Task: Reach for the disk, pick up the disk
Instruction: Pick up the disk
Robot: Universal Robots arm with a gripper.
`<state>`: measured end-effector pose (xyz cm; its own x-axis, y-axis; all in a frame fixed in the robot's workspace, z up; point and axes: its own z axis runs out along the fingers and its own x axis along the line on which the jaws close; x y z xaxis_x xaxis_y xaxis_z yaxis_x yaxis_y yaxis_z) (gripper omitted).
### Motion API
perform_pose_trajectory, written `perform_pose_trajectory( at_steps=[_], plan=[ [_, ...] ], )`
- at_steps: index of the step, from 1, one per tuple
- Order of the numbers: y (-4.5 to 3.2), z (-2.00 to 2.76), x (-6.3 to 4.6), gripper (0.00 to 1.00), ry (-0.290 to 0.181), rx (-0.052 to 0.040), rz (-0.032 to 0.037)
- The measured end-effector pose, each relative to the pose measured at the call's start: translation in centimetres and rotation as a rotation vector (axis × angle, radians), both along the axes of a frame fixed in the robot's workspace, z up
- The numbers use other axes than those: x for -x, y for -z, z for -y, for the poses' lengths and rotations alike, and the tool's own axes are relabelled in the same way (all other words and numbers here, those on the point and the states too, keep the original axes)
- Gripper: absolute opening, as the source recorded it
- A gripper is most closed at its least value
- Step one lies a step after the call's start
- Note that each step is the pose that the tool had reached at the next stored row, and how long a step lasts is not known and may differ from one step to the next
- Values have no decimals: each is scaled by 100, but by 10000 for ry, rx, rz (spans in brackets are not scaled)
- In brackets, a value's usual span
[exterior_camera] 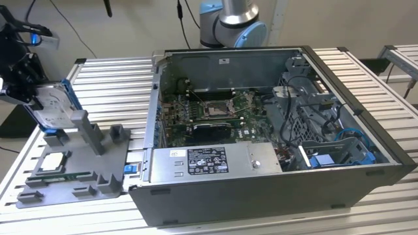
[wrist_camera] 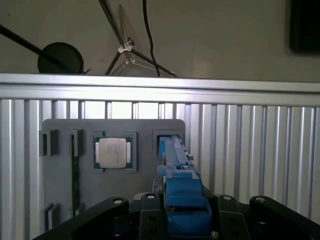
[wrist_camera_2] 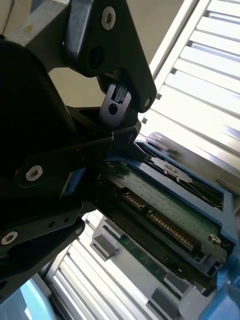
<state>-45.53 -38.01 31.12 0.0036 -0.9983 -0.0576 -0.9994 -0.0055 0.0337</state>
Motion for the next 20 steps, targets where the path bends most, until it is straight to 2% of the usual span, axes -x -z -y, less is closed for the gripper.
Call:
perform_pose_trajectory(
  at_steps=[14,20],
  plan=[
    [-132,0,0,0,0,0,0],
    [-227,0,0,0,0,0,0]
  ],
)
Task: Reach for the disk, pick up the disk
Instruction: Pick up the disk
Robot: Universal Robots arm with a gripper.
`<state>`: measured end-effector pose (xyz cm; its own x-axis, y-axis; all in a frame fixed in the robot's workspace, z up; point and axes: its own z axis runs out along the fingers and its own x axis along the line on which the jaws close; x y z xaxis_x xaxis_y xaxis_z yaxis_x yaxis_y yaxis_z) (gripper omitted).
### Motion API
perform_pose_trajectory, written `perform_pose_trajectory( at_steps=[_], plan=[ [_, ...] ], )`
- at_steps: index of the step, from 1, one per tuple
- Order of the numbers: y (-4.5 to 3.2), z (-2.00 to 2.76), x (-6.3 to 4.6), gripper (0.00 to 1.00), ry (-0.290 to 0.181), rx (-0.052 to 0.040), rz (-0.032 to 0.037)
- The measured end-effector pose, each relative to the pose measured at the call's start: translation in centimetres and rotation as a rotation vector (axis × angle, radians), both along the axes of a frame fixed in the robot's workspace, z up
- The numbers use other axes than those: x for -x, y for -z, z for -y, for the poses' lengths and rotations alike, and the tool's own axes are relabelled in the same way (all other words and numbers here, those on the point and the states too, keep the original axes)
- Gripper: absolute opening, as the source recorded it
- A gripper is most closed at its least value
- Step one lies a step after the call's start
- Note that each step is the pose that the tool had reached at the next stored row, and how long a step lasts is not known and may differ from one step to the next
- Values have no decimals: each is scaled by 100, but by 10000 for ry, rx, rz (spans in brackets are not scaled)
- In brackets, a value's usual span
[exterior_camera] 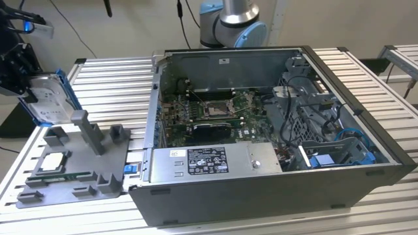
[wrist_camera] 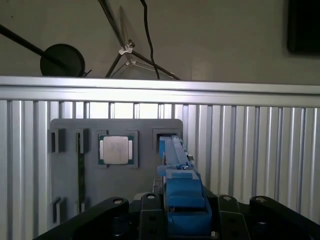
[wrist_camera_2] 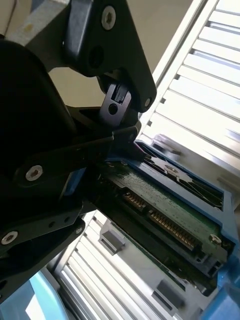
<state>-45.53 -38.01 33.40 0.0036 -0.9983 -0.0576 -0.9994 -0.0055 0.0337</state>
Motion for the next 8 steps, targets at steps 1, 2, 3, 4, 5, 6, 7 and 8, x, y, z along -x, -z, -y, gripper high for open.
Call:
perform_pose_trajectory(
  at_steps=[1,2,3,4,5,6,7,8],
  plan=[
    [-18,0,0,0,0,0,-1],
    [-36,0,0,0,0,0,0],
    [-54,0,0,0,0,0,0],
    [-74,0,0,0,0,0,-1],
    [-93,0,0,0,0,0,0],
    [-113,0,0,0,0,0,0],
    [-134,1,-1,0,-1,0,-1],
    [-154,1,-1,0,-1,0,-1]
  ],
)
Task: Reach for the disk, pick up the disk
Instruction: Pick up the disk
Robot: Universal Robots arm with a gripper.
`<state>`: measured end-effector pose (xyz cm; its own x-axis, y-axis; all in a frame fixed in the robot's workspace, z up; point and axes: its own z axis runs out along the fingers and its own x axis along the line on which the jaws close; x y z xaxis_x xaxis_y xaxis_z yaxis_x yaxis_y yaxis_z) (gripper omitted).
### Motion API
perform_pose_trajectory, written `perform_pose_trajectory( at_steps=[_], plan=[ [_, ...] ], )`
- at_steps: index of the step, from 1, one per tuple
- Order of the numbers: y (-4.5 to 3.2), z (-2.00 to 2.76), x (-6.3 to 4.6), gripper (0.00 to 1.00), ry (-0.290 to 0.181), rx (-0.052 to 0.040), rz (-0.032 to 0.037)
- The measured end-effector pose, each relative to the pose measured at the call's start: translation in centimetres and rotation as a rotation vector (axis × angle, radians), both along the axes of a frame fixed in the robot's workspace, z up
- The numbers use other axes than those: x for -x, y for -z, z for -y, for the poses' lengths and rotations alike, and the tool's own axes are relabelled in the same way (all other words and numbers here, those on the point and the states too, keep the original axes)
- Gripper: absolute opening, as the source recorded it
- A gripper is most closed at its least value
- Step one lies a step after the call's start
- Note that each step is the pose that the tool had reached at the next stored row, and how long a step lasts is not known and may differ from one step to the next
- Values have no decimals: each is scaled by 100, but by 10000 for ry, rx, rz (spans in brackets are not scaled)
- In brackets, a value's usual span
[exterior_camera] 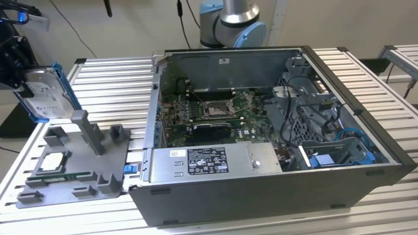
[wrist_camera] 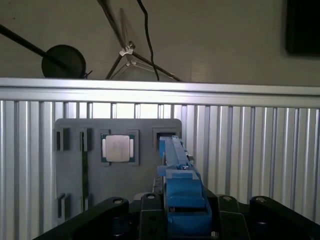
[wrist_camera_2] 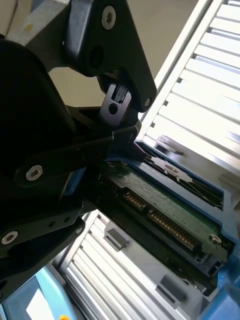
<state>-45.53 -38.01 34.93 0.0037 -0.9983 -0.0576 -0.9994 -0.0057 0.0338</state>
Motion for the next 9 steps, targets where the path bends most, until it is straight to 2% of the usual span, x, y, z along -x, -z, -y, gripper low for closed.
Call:
perform_pose_trajectory(
  at_steps=[9],
  plan=[
    [-153,-1,0,0,1,-1,1]
  ],
)
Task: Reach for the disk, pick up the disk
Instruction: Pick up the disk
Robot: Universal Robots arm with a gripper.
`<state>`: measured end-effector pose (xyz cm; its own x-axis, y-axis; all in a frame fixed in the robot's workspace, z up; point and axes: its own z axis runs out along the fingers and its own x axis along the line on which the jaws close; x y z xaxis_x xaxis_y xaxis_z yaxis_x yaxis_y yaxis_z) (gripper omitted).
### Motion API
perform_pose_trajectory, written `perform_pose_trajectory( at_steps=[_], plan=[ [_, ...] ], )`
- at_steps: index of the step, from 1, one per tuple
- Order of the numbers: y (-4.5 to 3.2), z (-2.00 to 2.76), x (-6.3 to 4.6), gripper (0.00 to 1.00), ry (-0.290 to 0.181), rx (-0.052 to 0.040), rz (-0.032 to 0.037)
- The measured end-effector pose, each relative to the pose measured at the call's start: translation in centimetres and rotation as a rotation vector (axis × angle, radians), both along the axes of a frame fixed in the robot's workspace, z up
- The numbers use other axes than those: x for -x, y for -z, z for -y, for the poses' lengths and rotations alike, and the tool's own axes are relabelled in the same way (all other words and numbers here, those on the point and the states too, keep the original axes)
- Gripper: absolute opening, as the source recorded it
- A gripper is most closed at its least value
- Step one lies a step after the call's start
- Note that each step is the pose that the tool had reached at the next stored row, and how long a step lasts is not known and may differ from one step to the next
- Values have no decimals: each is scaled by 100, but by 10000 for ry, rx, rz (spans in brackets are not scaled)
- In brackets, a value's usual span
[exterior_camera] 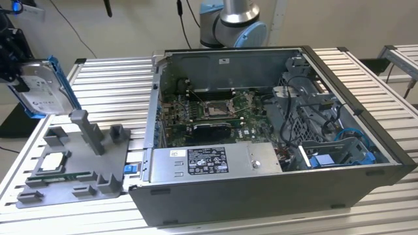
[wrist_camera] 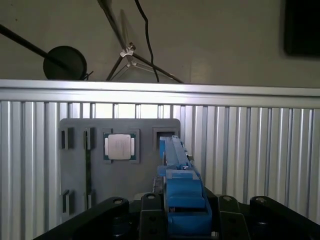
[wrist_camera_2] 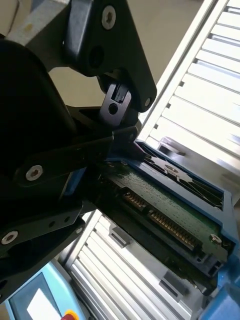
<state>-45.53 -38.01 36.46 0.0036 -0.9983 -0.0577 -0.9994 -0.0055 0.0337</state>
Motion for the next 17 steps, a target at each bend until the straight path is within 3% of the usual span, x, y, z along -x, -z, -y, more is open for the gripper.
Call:
perform_pose_trajectory(
  at_steps=[17],
  plan=[
    [-278,0,0,0,0,1,-1]
  ],
)
